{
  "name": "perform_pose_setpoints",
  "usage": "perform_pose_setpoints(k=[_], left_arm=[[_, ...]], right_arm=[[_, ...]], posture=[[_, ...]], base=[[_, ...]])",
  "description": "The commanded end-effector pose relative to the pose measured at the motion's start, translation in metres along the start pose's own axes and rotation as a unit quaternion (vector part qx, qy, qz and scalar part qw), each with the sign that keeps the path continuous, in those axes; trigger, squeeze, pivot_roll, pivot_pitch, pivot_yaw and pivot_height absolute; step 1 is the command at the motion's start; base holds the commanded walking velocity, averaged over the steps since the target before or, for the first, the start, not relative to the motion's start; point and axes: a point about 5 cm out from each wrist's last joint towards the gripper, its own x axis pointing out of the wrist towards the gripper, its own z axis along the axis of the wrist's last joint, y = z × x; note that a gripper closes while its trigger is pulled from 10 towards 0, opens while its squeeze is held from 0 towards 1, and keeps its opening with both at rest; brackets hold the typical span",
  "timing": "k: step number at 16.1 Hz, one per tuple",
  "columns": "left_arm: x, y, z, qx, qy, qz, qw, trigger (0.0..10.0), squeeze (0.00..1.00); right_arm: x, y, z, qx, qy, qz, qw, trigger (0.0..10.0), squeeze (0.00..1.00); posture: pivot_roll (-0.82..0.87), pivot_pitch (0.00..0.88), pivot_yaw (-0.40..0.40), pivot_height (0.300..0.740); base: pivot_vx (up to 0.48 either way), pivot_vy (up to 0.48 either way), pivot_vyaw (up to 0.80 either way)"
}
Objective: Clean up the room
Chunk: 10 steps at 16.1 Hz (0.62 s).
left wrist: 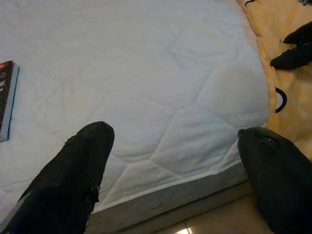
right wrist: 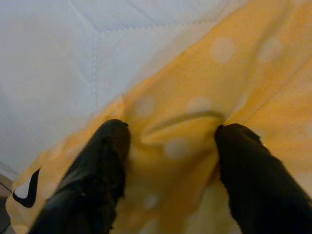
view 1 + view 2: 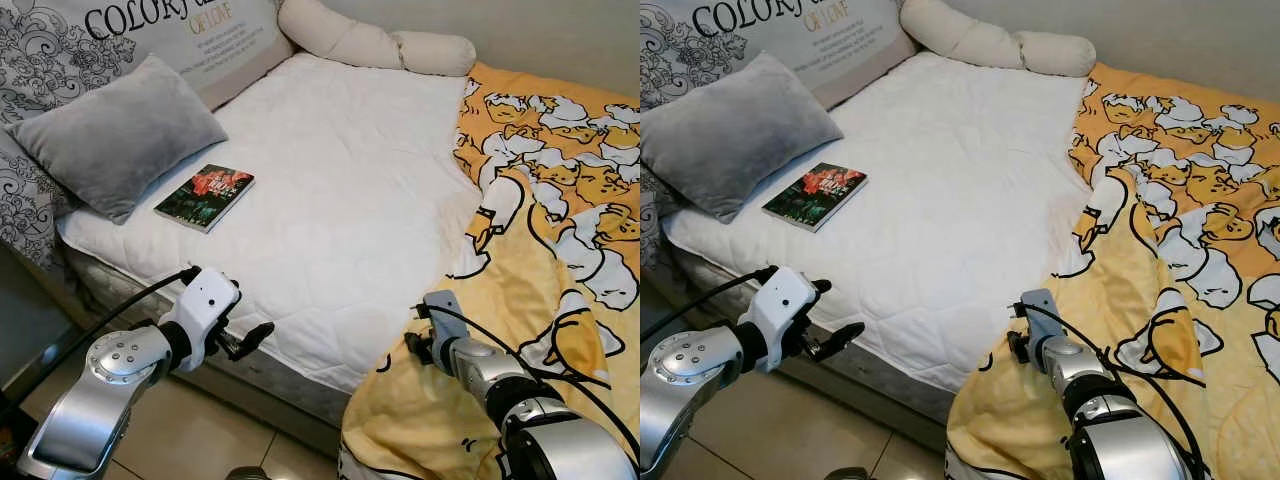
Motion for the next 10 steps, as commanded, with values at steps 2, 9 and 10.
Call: perform_pose_setpoints(k=[2,9,10], left_arm=[[0.0028,-0.0023,0.0007,0.0,0.002,-0.011,1.0,10.0,0.0],[0.0016,-0.0029,-0.0003,-0.001,0.004,-0.012,1.0,10.0,0.0],[0.0015,-0.0028,-0.0003,-0.001,0.004,-0.012,1.0,10.0,0.0]], right_arm=[[0.0002,0.0,-0.002,0.001,0.005,0.001,1.0,0.0,0.0],[-0.0008,-0.0053,-0.0094,-0.004,0.016,0.0,1.0,0.0,0.0],[-0.0009,-0.0061,-0.01,-0.001,0.017,0.001,1.0,0.0,0.0]], posture=[[0.16,0.0,0.005,0.74],[0.17,0.0,-0.002,0.74],[0.17,0.0,-0.002,0.74]], base=[[0.0,0.0,0.0],[0.0,0.0,0.0],[0.0,0.0,0.0]])
